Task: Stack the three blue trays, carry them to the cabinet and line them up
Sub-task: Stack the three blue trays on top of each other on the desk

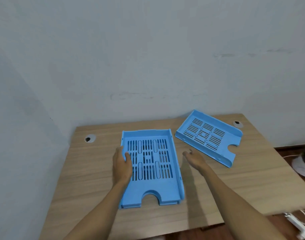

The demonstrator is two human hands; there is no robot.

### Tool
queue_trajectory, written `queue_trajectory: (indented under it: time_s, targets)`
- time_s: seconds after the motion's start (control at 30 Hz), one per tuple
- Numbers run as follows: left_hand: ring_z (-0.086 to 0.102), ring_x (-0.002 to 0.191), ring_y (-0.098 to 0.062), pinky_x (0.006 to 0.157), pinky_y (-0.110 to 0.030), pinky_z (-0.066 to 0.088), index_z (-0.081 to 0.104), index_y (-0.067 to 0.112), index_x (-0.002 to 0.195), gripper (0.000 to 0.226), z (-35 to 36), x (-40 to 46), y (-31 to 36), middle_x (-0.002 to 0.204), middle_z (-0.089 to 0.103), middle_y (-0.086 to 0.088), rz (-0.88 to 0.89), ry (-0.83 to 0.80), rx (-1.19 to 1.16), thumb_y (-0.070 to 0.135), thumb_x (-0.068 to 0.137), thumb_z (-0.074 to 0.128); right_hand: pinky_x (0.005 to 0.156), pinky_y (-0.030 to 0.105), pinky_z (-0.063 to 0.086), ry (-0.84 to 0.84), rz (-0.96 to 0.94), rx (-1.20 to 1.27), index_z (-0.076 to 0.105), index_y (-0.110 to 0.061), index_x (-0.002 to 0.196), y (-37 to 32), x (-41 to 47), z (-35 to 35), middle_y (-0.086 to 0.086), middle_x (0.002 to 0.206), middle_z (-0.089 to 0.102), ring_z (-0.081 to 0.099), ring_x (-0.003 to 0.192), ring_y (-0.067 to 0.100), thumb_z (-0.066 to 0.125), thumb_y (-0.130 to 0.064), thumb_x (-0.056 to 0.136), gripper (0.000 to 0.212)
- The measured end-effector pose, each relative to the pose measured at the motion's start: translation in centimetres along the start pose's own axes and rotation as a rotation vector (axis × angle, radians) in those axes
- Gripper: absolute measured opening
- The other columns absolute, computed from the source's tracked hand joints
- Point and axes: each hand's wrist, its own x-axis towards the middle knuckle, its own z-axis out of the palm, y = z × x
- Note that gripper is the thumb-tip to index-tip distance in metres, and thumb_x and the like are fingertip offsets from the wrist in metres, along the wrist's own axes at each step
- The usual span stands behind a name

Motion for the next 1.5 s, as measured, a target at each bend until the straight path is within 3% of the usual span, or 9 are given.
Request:
queue_trajectory:
  time_s: [0.07, 0.17, 0.43, 0.6, 0.77, 1.03, 1.17, 1.33, 1.5]
  targets:
    - [0.037, 0.140, -0.022, 0.116, -0.044, 0.032, 0.046, 0.021, 0.141, 0.041, 1.4, -0.1, 2.9, 0.153, 0.041, -0.003, 0.121, -0.024, -0.057, 0.033, 0.103, 0.035, 0.101, 0.040, 0.038, 0.019, -0.022, -0.016, 0.027, -0.013, 0.153, -0.2, 1.0, -3.4, 0.012, 0.152, 0.041, 0.044, 0.134, 0.032, 0.048, -0.038, 0.095, 0.067]
    - [0.051, 0.128, -0.036, 0.111, -0.051, 0.038, 0.048, 0.023, 0.140, 0.040, 5.3, -0.3, 7.5, 0.141, 0.054, -0.016, 0.178, -0.125, -0.088, 0.035, 0.103, 0.036, 0.106, 0.043, 0.035, 0.035, -0.081, -0.032, 0.032, -0.015, 0.151, -0.2, 3.3, -8.7, 0.010, 0.152, 0.042, 0.044, 0.134, 0.032, 0.049, -0.040, 0.096, 0.063]
    - [0.051, 0.124, -0.018, 0.101, -0.034, 0.040, 0.049, 0.007, 0.137, 0.042, 20.5, -2.1, 16.4, 0.140, 0.055, -0.012, -0.072, -0.183, -0.245, 0.030, 0.102, 0.043, 0.092, 0.041, 0.045, -0.036, -0.145, -0.027, 0.040, -0.015, 0.147, 3.8, 10.4, -21.2, 0.014, 0.143, 0.051, 0.058, 0.115, 0.031, 0.050, -0.033, 0.098, 0.053]
    - [0.058, 0.100, -0.021, 0.085, -0.030, 0.042, 0.054, 0.005, 0.121, 0.030, 28.4, -3.8, 18.1, 0.121, 0.064, -0.013, -0.197, -0.129, -0.334, 0.025, 0.100, 0.048, 0.103, 0.036, 0.039, 0.027, -0.144, -0.076, 0.046, -0.013, 0.142, 7.0, 15.5, -26.0, 0.015, 0.140, 0.055, 0.053, 0.125, 0.030, 0.052, -0.029, 0.096, 0.049]
    - [0.061, 0.106, -0.021, 0.085, -0.026, 0.041, 0.049, 0.022, 0.113, 0.017, 35.1, -5.4, 18.5, 0.107, 0.062, 0.003, -0.272, -0.062, -0.368, 0.021, 0.097, 0.054, 0.104, 0.033, 0.037, 0.081, -0.146, -0.057, 0.048, -0.011, 0.141, 10.0, 21.5, -28.1, 0.016, 0.145, 0.050, 0.048, 0.132, 0.028, 0.050, -0.024, 0.097, 0.046]
    - [0.061, 0.107, -0.022, 0.086, -0.030, 0.047, 0.044, 0.017, 0.133, 0.047, 41.2, -5.8, 18.0, 0.118, 0.064, -0.002, -0.373, 0.050, -0.388, 0.018, 0.090, 0.063, 0.113, 0.036, 0.027, -0.041, -0.086, -0.283, 0.030, -0.013, 0.152, 13.3, 30.8, -29.7, 0.009, 0.159, 0.032, 0.031, 0.145, 0.030, 0.040, -0.034, 0.100, 0.057]
    - [0.062, 0.110, -0.024, 0.092, -0.042, 0.053, 0.039, 0.020, 0.141, 0.057, 42.0, -6.2, 17.0, 0.123, 0.064, -0.005, -0.378, 0.032, -0.385, 0.012, 0.090, 0.062, 0.085, 0.035, 0.044, -0.142, -0.105, -0.360, 0.052, -0.011, 0.131, 14.7, 32.7, -28.5, 0.014, 0.132, 0.057, 0.058, 0.109, 0.030, 0.045, -0.037, 0.098, 0.042]
    - [0.066, 0.081, 0.005, 0.062, -0.013, 0.054, 0.045, 0.022, 0.136, 0.049, 41.4, -6.2, 16.2, 0.101, 0.068, 0.011, -0.386, 0.050, -0.417, 0.002, 0.092, 0.053, 0.064, 0.034, 0.037, -0.106, -0.170, -0.344, 0.052, -0.013, 0.084, 15.6, 32.3, -27.9, 0.008, 0.088, 0.056, 0.056, 0.084, 0.028, 0.051, -0.022, 0.096, 0.015]
    - [0.068, 0.082, -0.007, 0.070, -0.028, 0.058, 0.050, 0.015, 0.124, 0.035, 39.2, -5.7, 17.2, 0.104, 0.070, -0.006, -0.334, 0.020, -0.404, -0.002, 0.094, 0.044, 0.060, 0.032, 0.039, -0.122, -0.196, -0.269, 0.052, -0.016, 0.088, 14.5, 29.4, -28.6, 0.007, 0.089, 0.062, 0.056, 0.078, 0.024, 0.044, -0.016, 0.096, 0.011]
